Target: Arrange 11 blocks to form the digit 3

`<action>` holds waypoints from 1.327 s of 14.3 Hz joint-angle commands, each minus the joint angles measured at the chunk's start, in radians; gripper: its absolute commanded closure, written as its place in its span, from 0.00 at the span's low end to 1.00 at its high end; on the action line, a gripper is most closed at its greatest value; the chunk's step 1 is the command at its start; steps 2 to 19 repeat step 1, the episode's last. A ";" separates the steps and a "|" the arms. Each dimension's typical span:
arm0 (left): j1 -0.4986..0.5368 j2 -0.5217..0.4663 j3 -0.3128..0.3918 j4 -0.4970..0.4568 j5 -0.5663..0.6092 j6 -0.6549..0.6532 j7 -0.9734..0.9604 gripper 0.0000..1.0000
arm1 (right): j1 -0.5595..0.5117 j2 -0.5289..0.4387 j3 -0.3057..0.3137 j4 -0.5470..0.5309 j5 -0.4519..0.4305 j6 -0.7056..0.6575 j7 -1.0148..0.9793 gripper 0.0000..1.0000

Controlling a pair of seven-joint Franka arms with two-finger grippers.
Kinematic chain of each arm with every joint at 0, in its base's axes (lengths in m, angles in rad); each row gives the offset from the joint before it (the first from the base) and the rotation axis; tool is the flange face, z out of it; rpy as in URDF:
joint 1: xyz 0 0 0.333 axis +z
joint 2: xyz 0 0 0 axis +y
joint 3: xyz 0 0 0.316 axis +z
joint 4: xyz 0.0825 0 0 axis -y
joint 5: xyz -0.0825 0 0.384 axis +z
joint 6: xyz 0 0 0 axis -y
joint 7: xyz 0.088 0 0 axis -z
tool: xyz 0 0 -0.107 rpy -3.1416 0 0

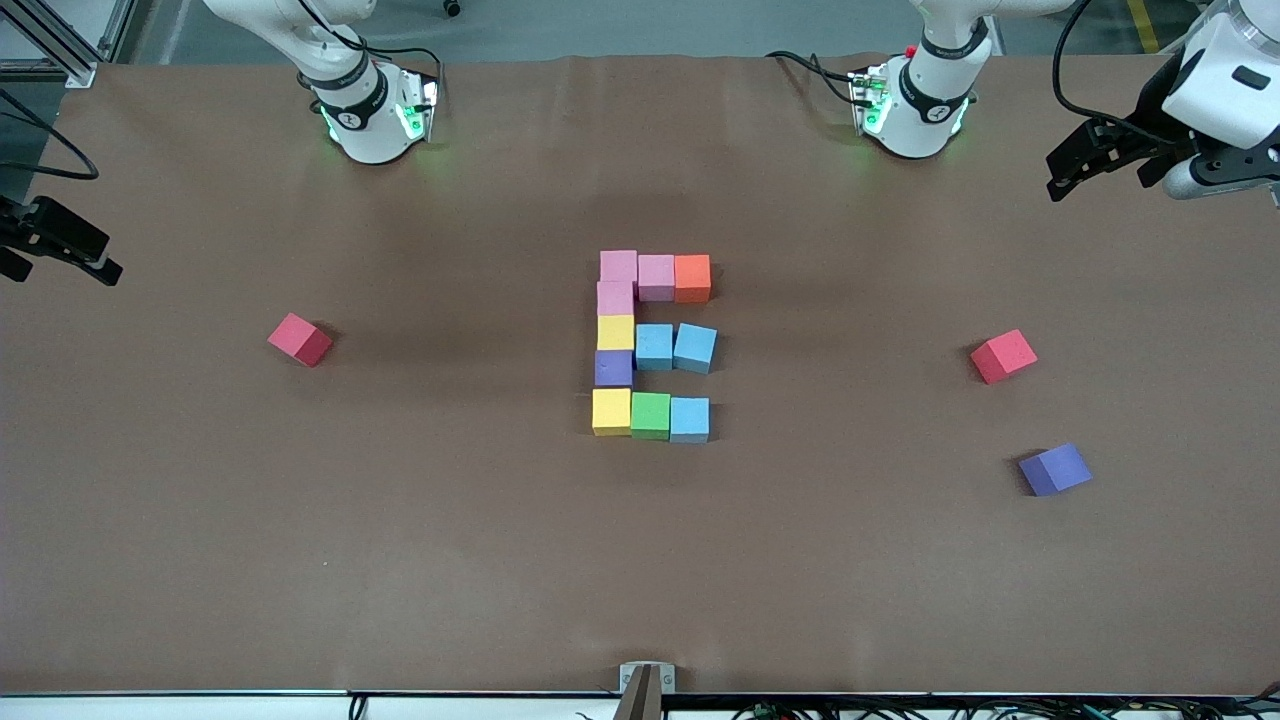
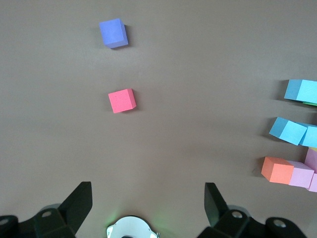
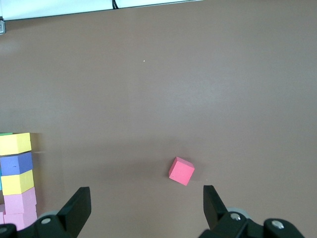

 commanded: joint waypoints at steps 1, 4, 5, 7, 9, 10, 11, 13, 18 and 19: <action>-0.001 -0.013 0.008 0.007 -0.011 0.010 0.020 0.00 | 0.002 0.006 0.002 0.011 -0.004 -0.001 0.005 0.00; -0.001 -0.013 0.008 0.007 -0.011 0.010 0.020 0.00 | 0.002 0.006 0.002 0.011 -0.004 -0.001 0.005 0.00; -0.001 -0.013 0.008 0.007 -0.011 0.010 0.020 0.00 | 0.002 0.006 0.002 0.011 -0.004 -0.001 0.005 0.00; -0.001 -0.013 0.008 0.007 -0.011 0.010 0.020 0.00 | 0.002 0.006 0.002 0.011 -0.004 -0.001 0.005 0.00; -0.001 -0.013 0.008 0.007 -0.011 0.010 0.020 0.00 | 0.002 0.006 0.002 0.011 -0.004 -0.001 0.005 0.00; -0.001 -0.013 0.008 0.007 -0.011 0.010 0.020 0.00 | 0.002 0.006 0.002 0.011 -0.004 -0.001 0.005 0.00; -0.001 -0.013 0.008 0.007 -0.011 0.010 0.020 0.00 | 0.002 0.006 0.002 0.011 -0.004 -0.001 0.005 0.00; -0.001 -0.013 0.008 0.007 -0.011 0.010 0.020 0.00 | 0.002 0.006 0.002 0.011 -0.004 -0.001 0.005 0.00; -0.001 -0.013 0.008 0.007 -0.011 0.010 0.020 0.00 | 0.002 0.006 0.002 0.011 -0.004 -0.001 0.005 0.00; -0.001 -0.013 0.008 0.007 -0.011 0.010 0.020 0.00 | 0.002 0.006 0.002 0.011 -0.004 -0.001 0.005 0.00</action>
